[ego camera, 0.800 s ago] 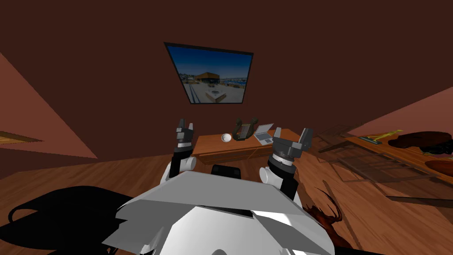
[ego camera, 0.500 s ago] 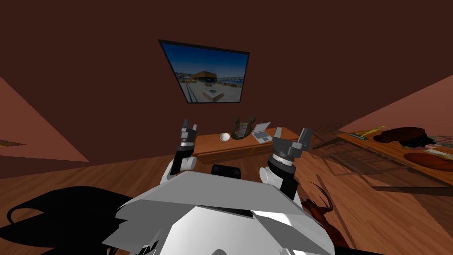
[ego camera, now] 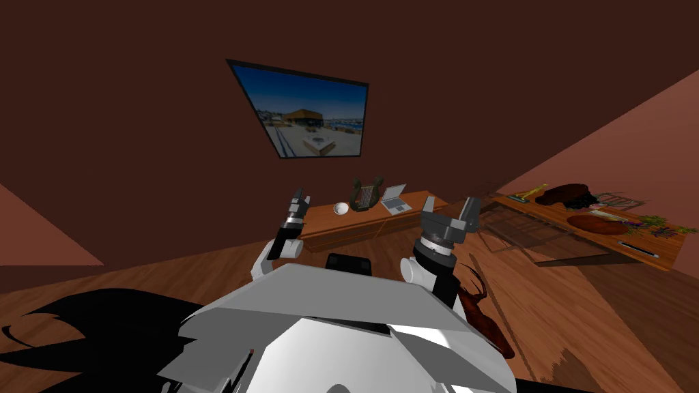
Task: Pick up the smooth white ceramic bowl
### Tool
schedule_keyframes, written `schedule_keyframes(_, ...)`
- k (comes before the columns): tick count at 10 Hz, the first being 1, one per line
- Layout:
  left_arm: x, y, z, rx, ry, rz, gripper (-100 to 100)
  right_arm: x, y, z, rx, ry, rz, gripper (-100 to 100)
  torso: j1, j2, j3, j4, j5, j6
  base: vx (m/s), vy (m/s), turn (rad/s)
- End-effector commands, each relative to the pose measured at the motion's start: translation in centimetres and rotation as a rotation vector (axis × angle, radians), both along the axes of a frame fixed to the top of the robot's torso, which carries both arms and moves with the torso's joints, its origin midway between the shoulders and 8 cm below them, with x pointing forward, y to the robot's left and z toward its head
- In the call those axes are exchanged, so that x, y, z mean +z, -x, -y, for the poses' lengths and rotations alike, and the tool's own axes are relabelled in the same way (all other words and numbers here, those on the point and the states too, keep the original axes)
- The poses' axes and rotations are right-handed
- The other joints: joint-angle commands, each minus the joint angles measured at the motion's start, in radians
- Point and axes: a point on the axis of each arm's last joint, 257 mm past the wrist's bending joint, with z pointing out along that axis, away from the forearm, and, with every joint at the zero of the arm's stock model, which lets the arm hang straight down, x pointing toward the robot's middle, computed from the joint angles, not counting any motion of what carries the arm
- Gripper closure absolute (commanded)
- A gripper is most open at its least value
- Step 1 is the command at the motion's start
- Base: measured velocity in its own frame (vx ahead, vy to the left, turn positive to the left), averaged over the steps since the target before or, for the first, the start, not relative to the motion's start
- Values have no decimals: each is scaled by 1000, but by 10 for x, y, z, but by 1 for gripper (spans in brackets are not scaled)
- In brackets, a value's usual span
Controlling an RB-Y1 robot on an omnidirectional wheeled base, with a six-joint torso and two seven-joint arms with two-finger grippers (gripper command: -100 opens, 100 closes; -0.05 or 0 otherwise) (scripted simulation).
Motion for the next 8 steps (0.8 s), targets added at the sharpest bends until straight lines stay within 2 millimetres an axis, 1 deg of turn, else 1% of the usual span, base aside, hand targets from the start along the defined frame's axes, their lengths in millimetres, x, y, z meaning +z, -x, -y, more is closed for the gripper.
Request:
schedule_keyframes(1, -18, -7, 2, -5, -2, -39, -100, 0, 0, 0, 0, 0, 0, 0, 0, 0, 0, 0, 0, 0, -51, -50, -48)
schedule_keyframes(2, -30, -15, 3, -16, -10, -73, -100, 0, 0, 0, 0, 0, 0, 0, 2, -1, -1, 0, 0, -1, -43, -44, -82)
schedule_keyframes(3, -35, -16, 1, -14, -9, -84, -100, 0, 0, 0, 0, 0, 0, 0, 2, -2, -1, 0, 1, 0, -31, -37, -62)
schedule_keyframes(4, -50, -25, 1, -23, -15, -125, -100, 0, 0, 0, 0, 0, 0, 0, 3, -3, -1, -1, 1, -1, -43, -46, -94)
schedule_keyframes(5, -53, -25, 0, -21, -15, -131, -100, 0, 0, 0, 0, 0, 0, 0, 2, -2, -1, -1, 1, 0, -30, -41, -70)
schedule_keyframes(6, -72, -34, -2, -26, -21, -181, -100, 0, 0, 0, 0, 0, 0, 0, 3, -3, -2, -1, 1, 0, -34, -63, -140)
schedule_keyframes(7, -85, -42, -4, -32, -28, -219, -100, 0, 0, 0, 0, 0, 0, 0, 2, -3, -2, -1, 0, 0, -42, -77, -170)
schedule_keyframes(8, -103, -50, -7, -33, -35, -266, -100, 0, 0, 0, 0, 0, 0, 0, 1, -3, -1, -1, 0, 0, -49, -94, -162)
